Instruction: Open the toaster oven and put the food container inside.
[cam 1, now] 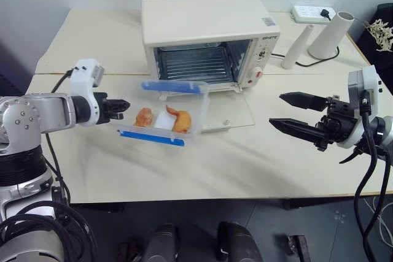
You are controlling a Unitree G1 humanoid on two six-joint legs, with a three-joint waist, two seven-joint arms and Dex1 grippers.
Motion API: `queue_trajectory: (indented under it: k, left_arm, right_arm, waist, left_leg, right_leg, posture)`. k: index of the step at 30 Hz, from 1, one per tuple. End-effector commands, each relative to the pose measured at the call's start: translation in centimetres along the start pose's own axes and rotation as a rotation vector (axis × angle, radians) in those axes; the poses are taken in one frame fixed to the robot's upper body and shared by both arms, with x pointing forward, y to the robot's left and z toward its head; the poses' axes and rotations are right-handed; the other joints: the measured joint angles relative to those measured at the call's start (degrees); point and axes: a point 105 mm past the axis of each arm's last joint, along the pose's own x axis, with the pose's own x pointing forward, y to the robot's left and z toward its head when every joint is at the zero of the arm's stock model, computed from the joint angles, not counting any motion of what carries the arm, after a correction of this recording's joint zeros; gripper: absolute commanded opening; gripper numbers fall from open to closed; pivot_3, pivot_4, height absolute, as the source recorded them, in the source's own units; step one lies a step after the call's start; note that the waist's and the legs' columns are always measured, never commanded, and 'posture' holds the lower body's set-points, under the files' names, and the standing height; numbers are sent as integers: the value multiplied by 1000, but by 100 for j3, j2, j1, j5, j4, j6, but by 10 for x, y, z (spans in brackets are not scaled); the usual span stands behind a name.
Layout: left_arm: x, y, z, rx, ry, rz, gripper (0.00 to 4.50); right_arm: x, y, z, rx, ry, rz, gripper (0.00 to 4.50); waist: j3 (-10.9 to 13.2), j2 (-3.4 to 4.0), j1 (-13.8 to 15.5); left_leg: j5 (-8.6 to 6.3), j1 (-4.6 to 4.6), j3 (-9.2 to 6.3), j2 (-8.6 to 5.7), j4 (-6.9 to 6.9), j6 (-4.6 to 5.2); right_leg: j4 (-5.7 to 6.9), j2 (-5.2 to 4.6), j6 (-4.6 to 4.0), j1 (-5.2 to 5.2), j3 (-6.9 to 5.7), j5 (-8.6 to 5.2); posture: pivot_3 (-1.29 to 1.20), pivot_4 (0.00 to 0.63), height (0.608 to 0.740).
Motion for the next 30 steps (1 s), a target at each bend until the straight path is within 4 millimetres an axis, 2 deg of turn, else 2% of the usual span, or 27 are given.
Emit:
queue_trajectory:
  k: [1, 11, 18, 23, 24, 30]
  left_arm:
    - [5, -27, 10, 73, -19, -94, 75]
    - [40, -67, 33, 127, -1, -153, 75]
    - [56, -55, 39, 134, -11, -13, 75]
    - [63, -56, 39, 141, -26, 27, 75]
    - [64, -55, 39, 139, -31, 33, 778]
    - [60, -61, 41, 145, -69, -1, 2278]
  right_arm:
    - [-4, 4, 10, -61, -4, -4, 4500]
    - [-15, 2, 12, -65, -3, -64, 4500]
    - [-19, 3, 10, -58, -9, -101, 4500]
    - [-19, 3, 6, -51, -3, -108, 4500]
    - [-19, 3, 5, -50, -1, -108, 4500]
    - [-20, 1, 3, -51, 15, -107, 4500]
  waist:
    - [0, 0, 0]
    - [0, 0, 9]
    - [0, 0, -6]
    - [0, 0, 20]
    - [0, 0, 26]
    - [0, 0, 15]
  left_leg:
    - [0, 0, 0, 0, 0, 0]
    - [0, -2, 15, -3, 3, 0]
    - [1, -1, 21, -1, 1, 0]
    - [1, -1, 20, -2, 4, 0]
    - [1, -1, 20, -3, 5, 1]
    - [1, 3, 19, -2, 7, 1]
  right_leg:
    - [0, 0, 0, 0, 0, 0]
    - [1, 1, 0, 0, -3, 0]
    - [2, 4, 0, -1, -3, 0]
    - [1, 3, 0, 2, -2, 0]
    - [1, 2, 0, 4, -3, 0]
    - [2, 2, 0, 8, -3, 0]
  posture:
    - [0, 150, 740]
    - [0, 150, 740]
    - [0, 150, 740]
    - [0, 150, 740]
    - [0, 150, 740]
    - [0, 150, 740]
